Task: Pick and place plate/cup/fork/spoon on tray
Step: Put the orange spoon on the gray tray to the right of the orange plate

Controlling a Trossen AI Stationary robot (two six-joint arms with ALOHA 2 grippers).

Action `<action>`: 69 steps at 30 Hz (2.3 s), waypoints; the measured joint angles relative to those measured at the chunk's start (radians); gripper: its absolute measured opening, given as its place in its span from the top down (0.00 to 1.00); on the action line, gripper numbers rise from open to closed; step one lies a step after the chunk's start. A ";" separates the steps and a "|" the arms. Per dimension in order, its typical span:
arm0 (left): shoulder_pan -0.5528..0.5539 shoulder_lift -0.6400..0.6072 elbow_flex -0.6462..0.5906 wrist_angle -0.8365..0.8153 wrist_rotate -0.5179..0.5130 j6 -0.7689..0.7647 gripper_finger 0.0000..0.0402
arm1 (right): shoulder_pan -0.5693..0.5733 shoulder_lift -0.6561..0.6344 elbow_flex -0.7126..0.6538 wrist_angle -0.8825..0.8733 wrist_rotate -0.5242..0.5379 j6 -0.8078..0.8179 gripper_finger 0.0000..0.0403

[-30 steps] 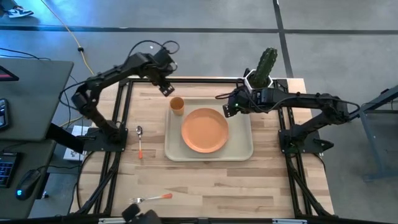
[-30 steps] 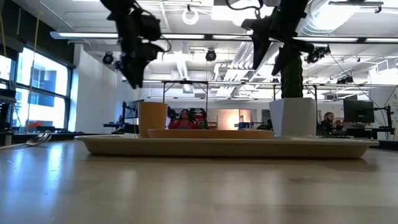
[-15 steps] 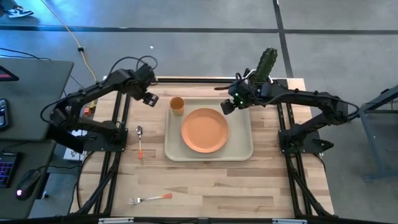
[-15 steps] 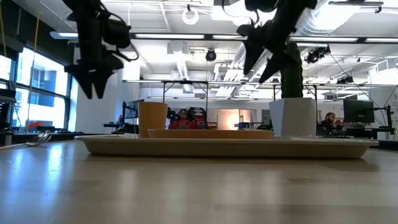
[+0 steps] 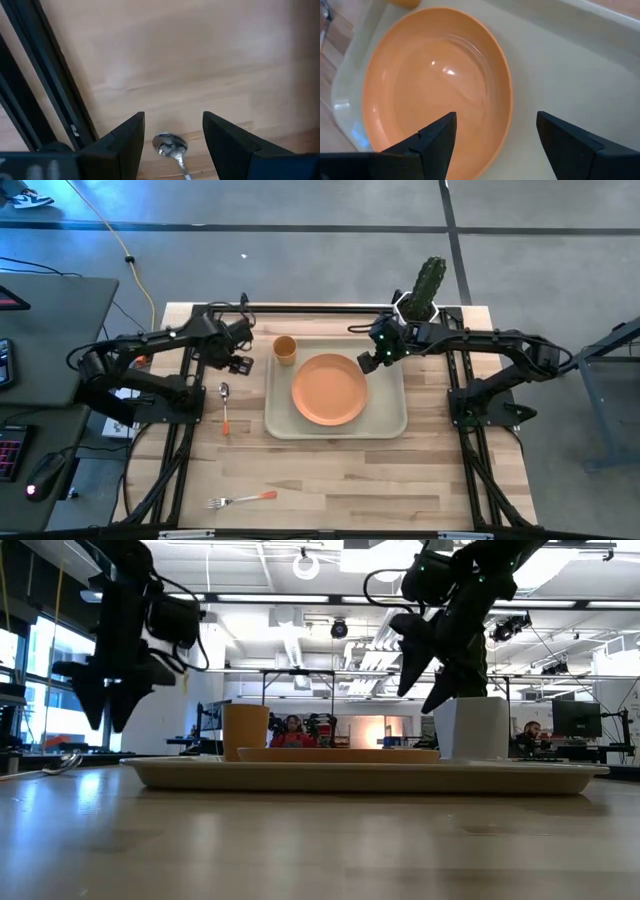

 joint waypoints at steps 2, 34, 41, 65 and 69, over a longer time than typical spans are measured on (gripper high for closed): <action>-0.007 0.010 -0.029 0.006 -0.001 -0.008 0.54 | -0.010 0.000 -0.002 0.010 -0.002 -0.011 0.34; 0.078 0.016 -0.255 0.197 0.198 0.148 0.69 | -0.082 0.000 -0.002 0.050 -0.090 -0.083 0.34; 0.058 0.013 -0.286 0.221 0.223 0.089 0.87 | -0.082 0.000 -0.002 0.050 -0.079 -0.083 0.34; 0.056 -0.078 -0.118 0.114 0.158 0.114 1.00 | -0.070 0.000 -0.001 0.050 -0.075 0.002 0.34; 0.056 -0.138 -0.075 0.110 0.177 0.108 1.00 | -0.061 -0.001 -0.001 0.072 -0.093 0.056 0.34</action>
